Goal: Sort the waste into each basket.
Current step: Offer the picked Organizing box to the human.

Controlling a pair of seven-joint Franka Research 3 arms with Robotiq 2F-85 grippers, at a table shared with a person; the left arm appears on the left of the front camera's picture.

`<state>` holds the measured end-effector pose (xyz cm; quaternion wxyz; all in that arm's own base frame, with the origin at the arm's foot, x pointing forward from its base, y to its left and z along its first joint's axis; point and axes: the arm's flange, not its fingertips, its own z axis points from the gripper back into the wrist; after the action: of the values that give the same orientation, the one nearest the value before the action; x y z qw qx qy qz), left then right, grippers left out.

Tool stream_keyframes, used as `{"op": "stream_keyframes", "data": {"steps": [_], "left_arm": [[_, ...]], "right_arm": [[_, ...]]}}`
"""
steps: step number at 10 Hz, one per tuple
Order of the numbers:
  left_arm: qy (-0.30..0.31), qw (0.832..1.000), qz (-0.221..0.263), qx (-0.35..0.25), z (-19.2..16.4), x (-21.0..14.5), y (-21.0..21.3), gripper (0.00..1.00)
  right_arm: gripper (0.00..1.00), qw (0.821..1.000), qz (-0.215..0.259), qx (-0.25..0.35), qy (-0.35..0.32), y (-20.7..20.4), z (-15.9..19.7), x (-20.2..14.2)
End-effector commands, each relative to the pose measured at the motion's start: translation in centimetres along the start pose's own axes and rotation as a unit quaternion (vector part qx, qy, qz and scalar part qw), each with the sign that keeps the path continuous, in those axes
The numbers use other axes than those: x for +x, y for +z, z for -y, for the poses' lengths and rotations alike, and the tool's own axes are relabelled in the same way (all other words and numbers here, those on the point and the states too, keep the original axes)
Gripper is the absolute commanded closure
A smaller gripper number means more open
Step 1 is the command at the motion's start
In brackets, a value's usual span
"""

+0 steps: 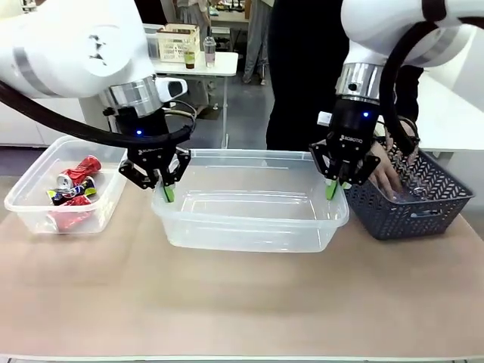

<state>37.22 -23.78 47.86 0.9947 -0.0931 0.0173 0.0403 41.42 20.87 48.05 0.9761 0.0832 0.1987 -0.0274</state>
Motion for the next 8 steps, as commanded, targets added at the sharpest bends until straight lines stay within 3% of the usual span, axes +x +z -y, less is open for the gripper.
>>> {"op": "stream_keyframes", "data": {"steps": [1, 8], "left_arm": [[0.017, 1.0, 0.004, -0.005, -0.29, 0.06, 0.1, 1.0], [0.017, 1.0, 0.004, -0.005, -0.29, 0.06, 0.1, 1.0]], "right_arm": [[1.0, 1.0, -0.004, 0.002, 0.01, 0.54, 0.03, -0.47], [1.0, 1.0, -0.004, 0.002, 0.01, 0.54, 0.03, -0.47]]}}
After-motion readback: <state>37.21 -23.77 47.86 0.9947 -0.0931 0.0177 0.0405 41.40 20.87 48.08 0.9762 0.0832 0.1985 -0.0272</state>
